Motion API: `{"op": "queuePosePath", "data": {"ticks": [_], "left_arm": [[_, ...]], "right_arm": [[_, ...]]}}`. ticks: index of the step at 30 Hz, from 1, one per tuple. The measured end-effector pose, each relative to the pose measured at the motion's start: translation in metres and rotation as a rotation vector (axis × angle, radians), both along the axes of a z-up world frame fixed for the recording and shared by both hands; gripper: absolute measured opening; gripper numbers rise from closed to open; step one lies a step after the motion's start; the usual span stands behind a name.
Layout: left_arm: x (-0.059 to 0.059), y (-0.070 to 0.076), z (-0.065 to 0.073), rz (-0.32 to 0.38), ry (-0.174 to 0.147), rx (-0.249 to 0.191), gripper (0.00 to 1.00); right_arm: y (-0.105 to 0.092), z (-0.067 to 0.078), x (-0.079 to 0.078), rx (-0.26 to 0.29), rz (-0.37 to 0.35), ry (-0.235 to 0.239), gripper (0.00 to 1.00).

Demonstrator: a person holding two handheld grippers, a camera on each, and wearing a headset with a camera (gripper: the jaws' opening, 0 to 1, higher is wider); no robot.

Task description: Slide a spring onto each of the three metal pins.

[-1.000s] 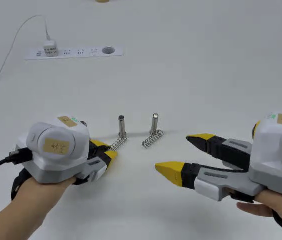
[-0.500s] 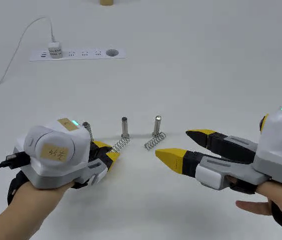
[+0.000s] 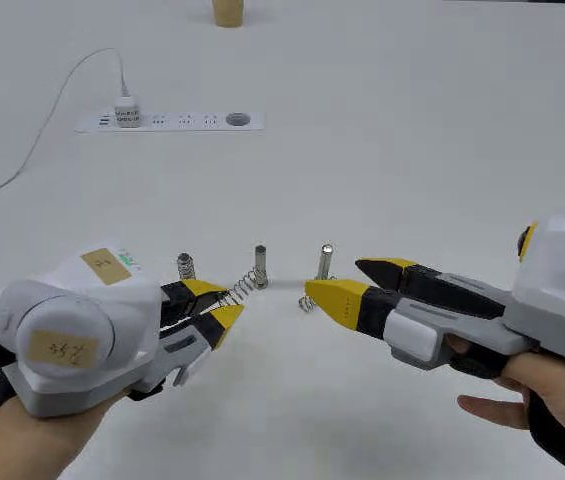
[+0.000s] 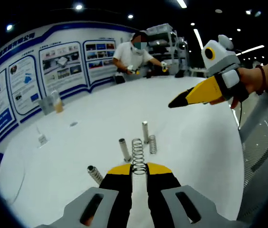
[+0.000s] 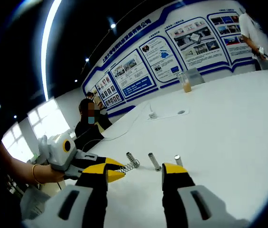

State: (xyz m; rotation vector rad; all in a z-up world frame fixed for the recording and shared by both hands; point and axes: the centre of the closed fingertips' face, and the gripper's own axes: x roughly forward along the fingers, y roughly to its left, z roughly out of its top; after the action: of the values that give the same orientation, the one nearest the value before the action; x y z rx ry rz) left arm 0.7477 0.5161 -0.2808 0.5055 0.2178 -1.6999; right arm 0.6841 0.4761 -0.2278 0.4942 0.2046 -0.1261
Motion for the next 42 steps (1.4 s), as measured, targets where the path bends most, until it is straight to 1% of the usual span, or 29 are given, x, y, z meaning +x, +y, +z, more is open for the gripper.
{"op": "queuePosePath", "data": {"ticks": [1, 4, 7, 8, 10, 13, 16, 19, 23, 27, 29, 30, 31, 33, 37, 42], "left_arm": [[-0.001, 0.001, 0.002, -0.004, -0.006, -0.004, 0.1], [-0.004, 0.004, 0.009, -0.009, -0.001, -0.022, 0.1], [-0.008, 0.006, 0.016, -0.017, -0.001, -0.042, 0.1], [-0.01, 0.006, 0.02, -0.025, 0.004, -0.059, 0.1], [-0.012, 0.007, 0.024, -0.024, 0.006, -0.07, 0.1], [-0.017, 0.008, 0.031, -0.033, -0.004, -0.088, 0.1], [-0.02, 0.009, 0.038, -0.039, -0.007, -0.106, 0.1], [-0.023, 0.009, 0.044, -0.043, 0.001, -0.125, 0.1], [-0.027, 0.01, 0.051, -0.049, 0.011, -0.151, 0.1], [-0.029, 0.012, 0.054, -0.053, 0.014, -0.164, 0.1], [-0.03, 0.012, 0.054, -0.05, 0.019, -0.166, 0.1], [-0.029, 0.013, 0.055, -0.046, 0.02, -0.171, 0.1], [-0.029, 0.013, 0.055, -0.046, 0.023, -0.175, 0.1], [-0.03, 0.013, 0.056, -0.048, 0.036, -0.181, 0.1], [-0.032, 0.014, 0.058, -0.054, 0.037, -0.186, 0.1], [-0.033, 0.013, 0.059, -0.055, 0.049, -0.192, 0.1]], "right_arm": [[0.001, 0.001, 0.002, 0.01, 0.001, -0.006, 0.46], [0.003, 0.002, 0.007, 0.039, 0.006, -0.018, 0.46], [0.005, 0.003, 0.011, 0.053, 0.015, -0.025, 0.44], [0.006, 0.003, 0.012, 0.063, 0.02, -0.025, 0.44], [0.008, 0.003, 0.014, 0.077, 0.023, -0.03, 0.43], [0.011, 0.006, 0.017, 0.125, 0.023, -0.051, 0.4], [0.014, 0.007, 0.02, 0.153, 0.024, -0.063, 0.37], [0.017, 0.007, 0.023, 0.162, 0.033, -0.066, 0.34], [0.021, 0.009, 0.027, 0.21, 0.039, -0.086, 0.31], [0.023, 0.012, 0.03, 0.26, 0.037, -0.109, 0.29], [0.024, 0.014, 0.032, 0.302, 0.037, -0.126, 0.27], [0.025, 0.014, 0.033, 0.332, 0.041, -0.129, 0.27], [0.025, 0.014, 0.033, 0.341, 0.038, -0.133, 0.26], [0.025, 0.014, 0.034, 0.356, 0.034, -0.136, 0.24], [0.027, 0.014, 0.035, 0.367, 0.039, -0.135, 0.21], [0.03, 0.013, 0.037, 0.38, 0.044, -0.133, 0.16]]}}
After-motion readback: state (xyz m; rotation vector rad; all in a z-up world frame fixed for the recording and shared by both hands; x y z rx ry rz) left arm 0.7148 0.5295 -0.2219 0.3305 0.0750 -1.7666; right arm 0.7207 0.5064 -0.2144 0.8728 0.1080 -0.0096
